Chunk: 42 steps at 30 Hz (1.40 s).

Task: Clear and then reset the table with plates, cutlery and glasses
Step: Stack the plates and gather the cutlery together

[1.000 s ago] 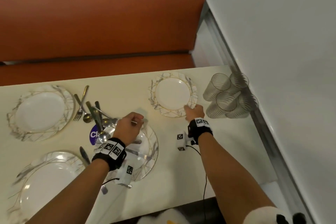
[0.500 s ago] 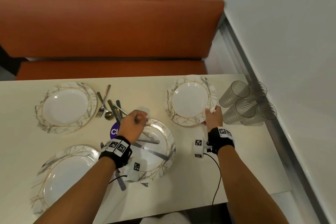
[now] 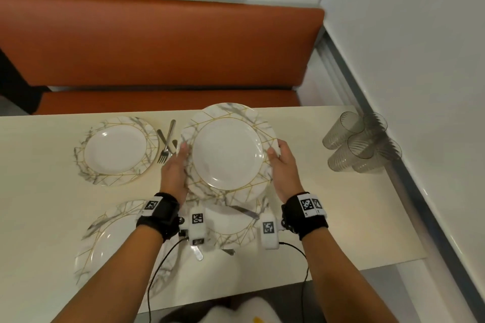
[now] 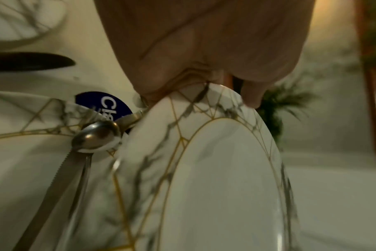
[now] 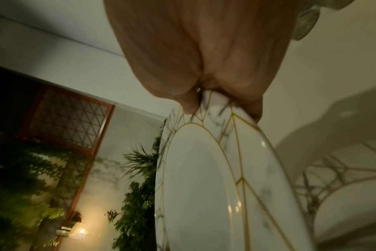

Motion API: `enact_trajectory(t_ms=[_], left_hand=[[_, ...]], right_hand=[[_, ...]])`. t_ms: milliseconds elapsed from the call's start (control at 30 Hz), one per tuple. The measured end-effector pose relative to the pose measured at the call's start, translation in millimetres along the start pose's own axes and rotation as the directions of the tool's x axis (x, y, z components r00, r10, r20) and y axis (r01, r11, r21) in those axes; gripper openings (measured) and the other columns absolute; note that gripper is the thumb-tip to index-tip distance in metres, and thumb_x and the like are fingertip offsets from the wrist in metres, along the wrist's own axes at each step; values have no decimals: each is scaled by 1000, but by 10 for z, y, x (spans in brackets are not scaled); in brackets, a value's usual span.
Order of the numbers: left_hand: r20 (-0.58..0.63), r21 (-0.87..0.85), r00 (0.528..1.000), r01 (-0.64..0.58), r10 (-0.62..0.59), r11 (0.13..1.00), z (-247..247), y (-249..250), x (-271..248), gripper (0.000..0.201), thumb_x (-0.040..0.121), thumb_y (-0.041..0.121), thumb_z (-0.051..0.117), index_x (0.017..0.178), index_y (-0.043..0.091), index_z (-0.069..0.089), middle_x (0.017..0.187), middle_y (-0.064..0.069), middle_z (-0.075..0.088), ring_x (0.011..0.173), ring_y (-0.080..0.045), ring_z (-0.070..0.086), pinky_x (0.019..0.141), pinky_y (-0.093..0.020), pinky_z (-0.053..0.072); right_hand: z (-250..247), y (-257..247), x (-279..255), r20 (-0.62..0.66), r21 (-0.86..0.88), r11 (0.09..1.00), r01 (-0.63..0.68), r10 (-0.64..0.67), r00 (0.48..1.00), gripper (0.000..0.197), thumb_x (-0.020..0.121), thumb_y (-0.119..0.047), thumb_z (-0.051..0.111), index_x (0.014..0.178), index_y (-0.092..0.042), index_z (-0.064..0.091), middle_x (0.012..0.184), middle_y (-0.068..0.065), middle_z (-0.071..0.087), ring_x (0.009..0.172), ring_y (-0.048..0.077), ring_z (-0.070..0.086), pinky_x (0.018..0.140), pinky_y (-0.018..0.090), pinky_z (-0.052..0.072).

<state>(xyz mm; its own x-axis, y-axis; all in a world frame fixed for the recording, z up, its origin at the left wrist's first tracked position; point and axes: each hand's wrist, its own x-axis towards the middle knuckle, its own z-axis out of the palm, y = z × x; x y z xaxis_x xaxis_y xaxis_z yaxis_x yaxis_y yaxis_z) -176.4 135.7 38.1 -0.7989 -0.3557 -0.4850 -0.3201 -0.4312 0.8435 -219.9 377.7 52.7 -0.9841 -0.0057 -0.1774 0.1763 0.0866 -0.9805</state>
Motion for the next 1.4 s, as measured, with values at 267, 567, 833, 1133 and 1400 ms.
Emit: enact_trajectory(t_ms=[267, 567, 833, 1133, 1400], left_hand=[[-271, 65, 942, -186, 196, 980, -1038, 171, -65, 51, 94, 56, 64, 129, 19, 70, 126, 2, 73, 121, -22, 66, 102, -42, 53], [-504, 127, 836, -177, 217, 976, -2043, 316, -246, 41, 102, 43, 56, 120, 10, 72, 102, 2, 72, 88, -13, 64, 96, -41, 55], [-537, 84, 828, -136, 160, 987, -2268, 275, -297, 42, 101, 43, 58, 121, 9, 71, 118, -20, 72, 87, -17, 57, 101, -49, 52], [-545, 63, 829, -110, 127, 992, -2192, 286, -235, 48, 105, 39, 55, 125, -3, 62, 123, -35, 63, 82, -21, 47, 103, -67, 41], [-560, 22, 820, -133, 123, 991, -2116, 308, -130, 47, 104, 39, 56, 127, -2, 63, 126, -30, 65, 78, -21, 53, 105, -63, 42]], right_hand=[[652, 131, -255, 128, -122, 987, -101, 117, 985, 26, 105, -33, 45, 115, -21, 67, 104, -1, 74, 98, 21, 70, 82, 35, 57], [929, 963, -149, 219, -858, 495, 139, 106, 970, 64, 82, -25, 73, 140, -16, 50, 136, 6, 52, 127, 29, 43, 107, 42, 39], [1157, 1212, -86, 313, -909, 325, 261, 119, 942, 41, 87, -23, 68, 125, -11, 55, 132, 11, 52, 124, 31, 43, 102, 43, 42], [1248, 1197, -31, 396, -851, 423, 310, 132, 909, 16, 99, -20, 56, 110, -10, 61, 108, 12, 63, 96, 29, 62, 85, 40, 54], [1210, 879, 361, 529, -831, 236, 504, 53, 847, 18, 96, -13, 55, 110, -20, 64, 109, 2, 65, 105, 24, 53, 93, 40, 40]])
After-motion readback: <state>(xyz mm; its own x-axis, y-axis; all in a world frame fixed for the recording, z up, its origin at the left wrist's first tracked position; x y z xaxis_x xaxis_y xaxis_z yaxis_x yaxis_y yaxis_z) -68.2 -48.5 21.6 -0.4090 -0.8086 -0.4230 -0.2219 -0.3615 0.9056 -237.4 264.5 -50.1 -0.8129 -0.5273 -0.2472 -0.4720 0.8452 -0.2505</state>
